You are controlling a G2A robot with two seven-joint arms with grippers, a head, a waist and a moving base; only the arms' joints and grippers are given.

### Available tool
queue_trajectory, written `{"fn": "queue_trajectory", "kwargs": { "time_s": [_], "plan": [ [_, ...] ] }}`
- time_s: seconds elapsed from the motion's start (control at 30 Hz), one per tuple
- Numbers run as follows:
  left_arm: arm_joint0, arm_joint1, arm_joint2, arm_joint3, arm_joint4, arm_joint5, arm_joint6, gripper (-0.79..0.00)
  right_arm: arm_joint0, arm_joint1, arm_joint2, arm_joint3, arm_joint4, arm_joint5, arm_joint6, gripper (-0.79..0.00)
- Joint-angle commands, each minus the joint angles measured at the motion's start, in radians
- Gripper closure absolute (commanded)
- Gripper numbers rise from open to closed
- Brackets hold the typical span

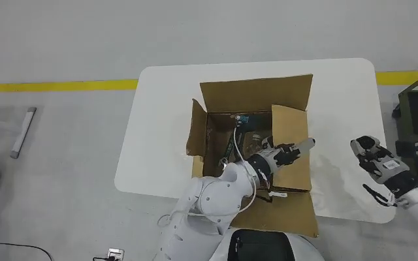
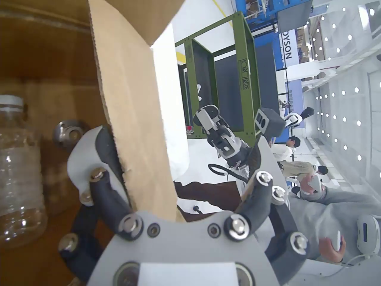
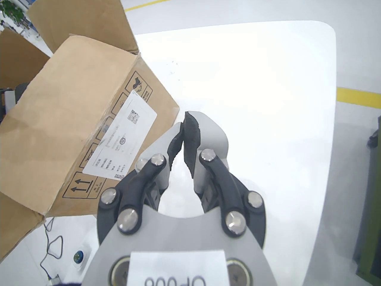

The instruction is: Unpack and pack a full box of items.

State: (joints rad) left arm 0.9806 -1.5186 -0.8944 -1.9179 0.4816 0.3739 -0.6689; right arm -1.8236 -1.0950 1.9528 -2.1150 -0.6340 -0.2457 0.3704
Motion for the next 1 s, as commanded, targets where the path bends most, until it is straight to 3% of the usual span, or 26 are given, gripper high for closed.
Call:
{"fn": "queue_trajectory", "kwargs": {
  "time_s": [0.0,0.17,0.23,0.27,0.3,0.37,0.5,0.57,0.77,0.83,0.9,0.97],
  "plan": [
    [-0.026,-0.008,0.028,0.002,-0.015,-0.014,0.008,-0.785,0.001,-0.001,0.025,0.006,0.091,0.002,0.014,-0.280],
    [-0.097,-0.033,0.126,0.057,-0.048,-0.060,0.021,-0.785,0.009,-0.001,0.098,0.025,0.288,0.000,0.070,-0.376],
    [-0.122,-0.045,0.164,0.086,-0.064,-0.079,0.033,-0.785,0.012,-0.001,0.123,0.036,0.370,0.000,0.084,-0.650],
    [-0.134,-0.052,0.182,0.102,-0.072,-0.091,0.037,-0.785,0.012,-0.001,0.136,0.040,0.405,-0.001,0.095,-0.733],
    [-0.145,-0.057,0.199,0.118,-0.077,-0.101,0.040,-0.785,0.012,-0.001,0.149,0.043,0.440,-0.004,0.105,-0.776],
    [-0.164,-0.068,0.225,0.147,-0.087,-0.123,0.046,-0.785,0.009,0.000,0.175,0.051,0.484,-0.021,0.126,-0.785],
    [-0.188,-0.081,0.252,0.199,-0.088,-0.138,0.043,-0.785,0.002,0.000,0.202,0.075,0.573,-0.056,0.162,-0.779],
    [-0.194,-0.085,0.259,0.211,-0.088,-0.139,0.038,-0.785,-0.001,0.001,0.206,0.081,0.602,-0.075,0.185,-0.708],
    [-0.202,-0.092,0.267,0.238,-0.064,-0.120,0.015,-0.785,-0.003,0.000,0.199,0.075,0.634,-0.107,0.197,-0.610],
    [-0.205,-0.095,0.271,0.243,-0.059,-0.120,0.003,-0.785,0.000,0.000,0.193,0.072,0.646,-0.109,0.200,-0.554],
    [-0.207,-0.097,0.273,0.248,-0.053,-0.121,-0.003,-0.785,0.005,0.001,0.189,0.067,0.637,-0.105,0.206,-0.385],
    [-0.206,-0.099,0.273,0.252,-0.052,-0.123,-0.005,-0.785,0.012,0.003,0.181,0.064,0.606,-0.101,0.219,-0.357]
  ]
}}
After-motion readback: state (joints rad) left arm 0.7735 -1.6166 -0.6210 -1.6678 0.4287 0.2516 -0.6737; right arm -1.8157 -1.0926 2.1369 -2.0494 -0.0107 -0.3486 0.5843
